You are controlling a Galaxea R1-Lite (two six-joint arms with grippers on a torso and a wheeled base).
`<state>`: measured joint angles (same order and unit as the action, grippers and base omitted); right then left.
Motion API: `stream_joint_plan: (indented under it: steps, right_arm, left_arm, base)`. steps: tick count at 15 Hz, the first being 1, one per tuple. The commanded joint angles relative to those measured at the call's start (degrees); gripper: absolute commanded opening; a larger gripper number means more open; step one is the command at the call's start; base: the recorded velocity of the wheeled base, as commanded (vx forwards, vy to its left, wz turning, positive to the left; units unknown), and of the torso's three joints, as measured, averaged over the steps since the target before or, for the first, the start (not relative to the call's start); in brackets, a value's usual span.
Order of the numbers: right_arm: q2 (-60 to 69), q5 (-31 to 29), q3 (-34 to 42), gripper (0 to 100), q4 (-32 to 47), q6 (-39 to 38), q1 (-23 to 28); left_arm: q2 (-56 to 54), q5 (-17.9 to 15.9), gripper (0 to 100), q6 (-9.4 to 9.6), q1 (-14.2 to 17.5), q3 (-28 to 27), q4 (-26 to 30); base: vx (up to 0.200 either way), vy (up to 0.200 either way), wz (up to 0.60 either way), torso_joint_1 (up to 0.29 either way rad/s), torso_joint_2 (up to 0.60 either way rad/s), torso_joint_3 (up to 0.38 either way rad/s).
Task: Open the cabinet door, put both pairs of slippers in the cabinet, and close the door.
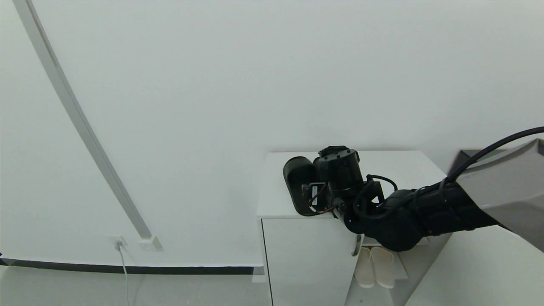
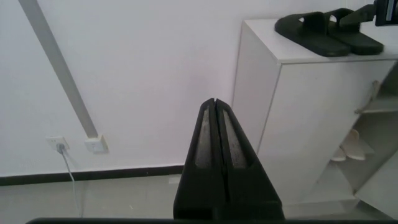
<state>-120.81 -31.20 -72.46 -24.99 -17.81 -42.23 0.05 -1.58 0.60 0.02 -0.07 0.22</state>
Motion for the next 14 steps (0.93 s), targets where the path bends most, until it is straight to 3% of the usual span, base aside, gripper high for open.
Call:
stream_joint_plan:
  steps: [1, 6, 10, 14]
  right_arm:
    - [-2.85, -0.01, 0.48, 100, -2.26, 0.41, 0.04]
    - [-9.18, -0.09, -5.23, 100, -8.06, 6.21, 2.5]
    - [-15.42, 0.08, -15.17, 100, -7.62, 7.79, 4.61]
    - [-18.5, 0.35, -20.0, 100, -6.03, 8.76, 5.84]
  left_arm:
    - [0.04, 0.09, 0, -0.07, -0.02, -0.01, 0.04]
    - [0.04, 0.09, 0, -0.07, -0.02, -0.01, 0.04]
    - [0.04, 0.09, 0, -0.16, -0.02, -0.01, 0.04]
    - [0.04, 0.09, 0, -0.16, -0.02, -0.01, 0.04]
  base:
    - [0.0, 0.0, 0.0, 0.0, 0.0, 0.0]
    - [0.0, 0.0, 0.0, 0.0, 0.0, 0.0]
    - [0.0, 0.0, 0.0, 0.0, 0.0, 0.0]
    - [0.0, 0.0, 0.0, 0.0, 0.0, 0.0]
